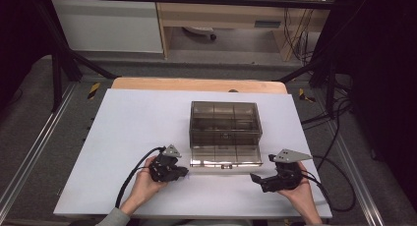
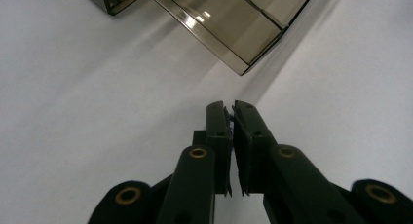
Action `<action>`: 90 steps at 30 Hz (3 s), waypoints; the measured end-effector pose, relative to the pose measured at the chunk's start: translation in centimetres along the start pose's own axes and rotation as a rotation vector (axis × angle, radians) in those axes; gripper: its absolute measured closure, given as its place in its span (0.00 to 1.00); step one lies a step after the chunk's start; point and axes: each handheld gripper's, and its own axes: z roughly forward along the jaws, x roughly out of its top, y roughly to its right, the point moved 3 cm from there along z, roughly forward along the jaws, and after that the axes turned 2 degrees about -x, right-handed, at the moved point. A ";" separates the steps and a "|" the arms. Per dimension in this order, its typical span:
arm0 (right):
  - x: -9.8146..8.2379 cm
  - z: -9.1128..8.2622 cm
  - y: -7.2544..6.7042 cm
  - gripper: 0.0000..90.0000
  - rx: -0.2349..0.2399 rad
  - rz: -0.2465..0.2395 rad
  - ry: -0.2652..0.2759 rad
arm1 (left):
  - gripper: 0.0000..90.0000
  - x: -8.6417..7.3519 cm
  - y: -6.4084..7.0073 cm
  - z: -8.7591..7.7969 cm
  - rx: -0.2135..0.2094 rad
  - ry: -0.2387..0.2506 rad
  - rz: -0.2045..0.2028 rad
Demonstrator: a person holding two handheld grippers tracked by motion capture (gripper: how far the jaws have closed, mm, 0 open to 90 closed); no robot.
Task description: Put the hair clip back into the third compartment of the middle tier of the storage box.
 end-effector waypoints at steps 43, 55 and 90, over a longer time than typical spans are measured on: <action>0.0 -0.2 0.2 0.01 -0.009 0.008 0.004 | 0.98 0.2 0.7 -1.9 -0.069 0.051 -0.062; 0.0 -0.2 0.3 0.01 -0.014 0.013 -0.001 | 0.98 -0.1 0.4 -2.9 -0.062 0.069 -0.072; -0.2 -0.1 0.5 0.01 -0.019 0.024 -0.005 | 0.98 -0.6 -1.2 -5.9 -0.025 0.133 -0.108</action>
